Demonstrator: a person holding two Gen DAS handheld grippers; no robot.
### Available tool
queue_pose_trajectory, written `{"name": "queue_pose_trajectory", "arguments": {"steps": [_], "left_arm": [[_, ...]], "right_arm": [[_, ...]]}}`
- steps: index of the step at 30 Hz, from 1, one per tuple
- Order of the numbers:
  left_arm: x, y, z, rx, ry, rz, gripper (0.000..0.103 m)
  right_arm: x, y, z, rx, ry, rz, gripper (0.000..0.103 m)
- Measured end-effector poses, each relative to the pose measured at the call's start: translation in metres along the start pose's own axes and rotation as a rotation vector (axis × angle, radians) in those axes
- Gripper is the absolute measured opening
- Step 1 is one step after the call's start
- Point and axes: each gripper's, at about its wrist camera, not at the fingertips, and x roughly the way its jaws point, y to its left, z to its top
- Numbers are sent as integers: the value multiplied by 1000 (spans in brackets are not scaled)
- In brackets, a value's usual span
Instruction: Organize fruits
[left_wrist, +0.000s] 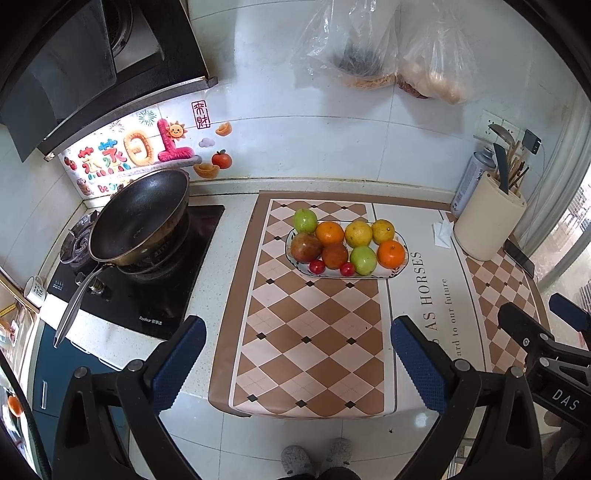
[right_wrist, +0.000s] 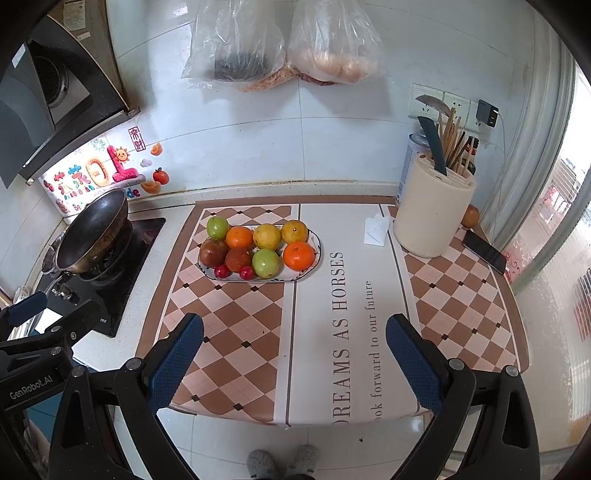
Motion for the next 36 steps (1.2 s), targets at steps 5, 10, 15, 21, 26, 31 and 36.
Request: {"name": "queue_pose_trajectory", "arguments": {"steps": [5,10,15,21,26,31,36], "left_arm": [[-2,-1,0,-2,0,0,103],[-4,-1,-1,-3,-1,-1,103],[-4,-1,-1,-4,-1,1,103],[-7,-3,0,-3,-6,2,103],[-8,-4,1,-5,-7,3,103],[-8,-4,0,-5,-7,3,103],[-9,-4,1,-2,-6,-2,103]], "right_arm": [[0,0,0,0,1,1,101],[0,0,0,0,0,2,101],[-2,1,-1,-4,1,3,101],[-5,1,-2,-3,-1,4,101],[-5,1,-2,-4,-1,3,101],[-6,2,-2,-3,-3,4,101],[-9,1,0,-5,-4,4,101]]}}
